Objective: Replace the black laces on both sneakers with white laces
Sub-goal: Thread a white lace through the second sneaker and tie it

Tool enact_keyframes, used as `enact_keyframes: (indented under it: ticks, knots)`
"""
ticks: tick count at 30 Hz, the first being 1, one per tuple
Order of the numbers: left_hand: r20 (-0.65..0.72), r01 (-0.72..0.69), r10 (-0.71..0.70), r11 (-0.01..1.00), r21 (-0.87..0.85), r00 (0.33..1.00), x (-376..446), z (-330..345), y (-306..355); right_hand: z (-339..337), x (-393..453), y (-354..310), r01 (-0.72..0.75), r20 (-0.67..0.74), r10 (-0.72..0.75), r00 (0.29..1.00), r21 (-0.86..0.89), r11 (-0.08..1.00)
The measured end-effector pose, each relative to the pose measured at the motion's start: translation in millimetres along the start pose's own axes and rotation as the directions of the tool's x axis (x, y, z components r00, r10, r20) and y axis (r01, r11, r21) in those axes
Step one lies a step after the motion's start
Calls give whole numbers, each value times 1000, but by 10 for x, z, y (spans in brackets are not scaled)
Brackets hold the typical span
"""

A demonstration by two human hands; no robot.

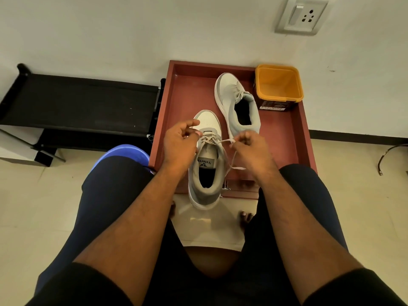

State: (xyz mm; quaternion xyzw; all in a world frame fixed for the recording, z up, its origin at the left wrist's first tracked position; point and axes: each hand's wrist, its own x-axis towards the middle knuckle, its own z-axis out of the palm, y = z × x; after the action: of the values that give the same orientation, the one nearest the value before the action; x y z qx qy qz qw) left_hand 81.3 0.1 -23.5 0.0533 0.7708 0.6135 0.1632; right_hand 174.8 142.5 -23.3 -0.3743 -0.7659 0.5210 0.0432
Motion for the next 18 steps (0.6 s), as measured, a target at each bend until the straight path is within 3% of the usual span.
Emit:
enact_keyframes:
  ticks: [5, 8, 12, 16, 18]
  knots:
    - [297, 169, -98, 961, -221, 950, -220, 19, 189, -150, -207, -257, 201, 60, -253, 966, 447, 872]
    - [454, 336, -175, 892, -303, 874, -314, 65, 193, -127, -277, -312, 145, 118, -285, 951, 645, 751]
    - [564, 420, -210, 865, -274, 799, -399, 80, 204, -115, -263, -303, 154, 69, -260, 963, 651, 743]
    - [546, 256, -214, 967, -1, 810, -402, -35, 231, -160, -196, -288, 204, -88, -191, 978, 616, 761]
    - [515, 221, -238, 971, 95, 823, -399, -158, 231, -192, -114, -218, 243, -212, -144, 967, 580, 777]
